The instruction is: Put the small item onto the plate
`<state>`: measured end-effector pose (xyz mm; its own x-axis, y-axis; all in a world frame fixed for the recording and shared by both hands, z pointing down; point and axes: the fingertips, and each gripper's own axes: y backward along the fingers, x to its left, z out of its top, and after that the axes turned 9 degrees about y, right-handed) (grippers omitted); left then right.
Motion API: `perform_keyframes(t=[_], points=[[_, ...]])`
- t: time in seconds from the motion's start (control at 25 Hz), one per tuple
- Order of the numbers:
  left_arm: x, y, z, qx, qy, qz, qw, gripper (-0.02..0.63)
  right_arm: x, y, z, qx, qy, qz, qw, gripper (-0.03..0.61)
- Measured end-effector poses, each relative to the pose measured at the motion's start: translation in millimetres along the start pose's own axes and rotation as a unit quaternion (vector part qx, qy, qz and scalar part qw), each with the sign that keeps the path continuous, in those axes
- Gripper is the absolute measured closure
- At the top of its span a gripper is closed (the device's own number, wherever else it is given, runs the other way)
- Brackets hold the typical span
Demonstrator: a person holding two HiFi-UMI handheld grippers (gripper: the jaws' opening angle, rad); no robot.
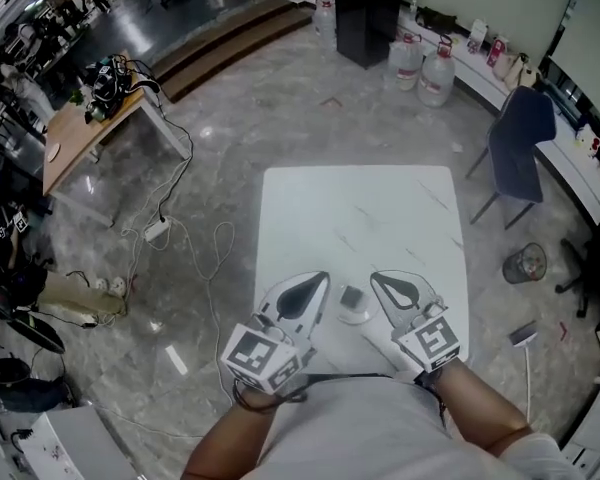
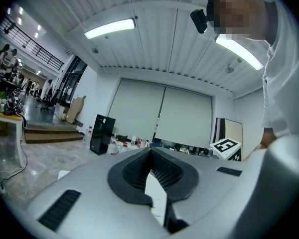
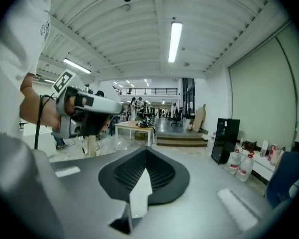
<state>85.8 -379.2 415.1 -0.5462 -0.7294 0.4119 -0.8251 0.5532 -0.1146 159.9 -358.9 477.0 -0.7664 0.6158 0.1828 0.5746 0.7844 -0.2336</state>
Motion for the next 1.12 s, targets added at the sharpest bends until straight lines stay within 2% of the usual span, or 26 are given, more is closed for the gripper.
perform_keyframes(t=[0.2, 0.4, 0.52, 0.84, 1.0, 1.12], points=[[-14.6, 3.2, 35.3, -0.022, -0.021, -0.019, 0.9994, 0.609, -14.2, 20.8, 76.9, -0.054, -0.011, -0.019, 0.998, 0.575], [-33.2, 11.4, 66.9, -0.038, -0.036, -0.036, 0.9980, 0.609, -22.9, 40.3, 128.6, -0.063, -0.018, -0.037, 0.997, 0.575], [-49.6, 9.4, 83.1, -0.050, -0.052, -0.047, 0.9963, 0.609, -25.6, 56.2, 151.4, -0.086, -0.021, -0.040, 0.995, 0.575], [-69.6, 16.5, 105.6, -0.054, -0.063, -0.076, 0.9937, 0.609, -12.2, 66.2, 182.3, -0.108, -0.016, -0.048, 0.993, 0.577], [-77.4, 14.7, 105.7, -0.051, -0.063, -0.089, 0.9927, 0.609, -11.2, 73.4, 184.8, -0.111, -0.016, -0.060, 0.992, 0.577], [-81.5, 16.8, 103.6, -0.052, -0.069, -0.093, 0.9920, 0.609, -6.8, 78.4, 187.4, -0.104, 0.003, -0.074, 0.992, 0.577]])
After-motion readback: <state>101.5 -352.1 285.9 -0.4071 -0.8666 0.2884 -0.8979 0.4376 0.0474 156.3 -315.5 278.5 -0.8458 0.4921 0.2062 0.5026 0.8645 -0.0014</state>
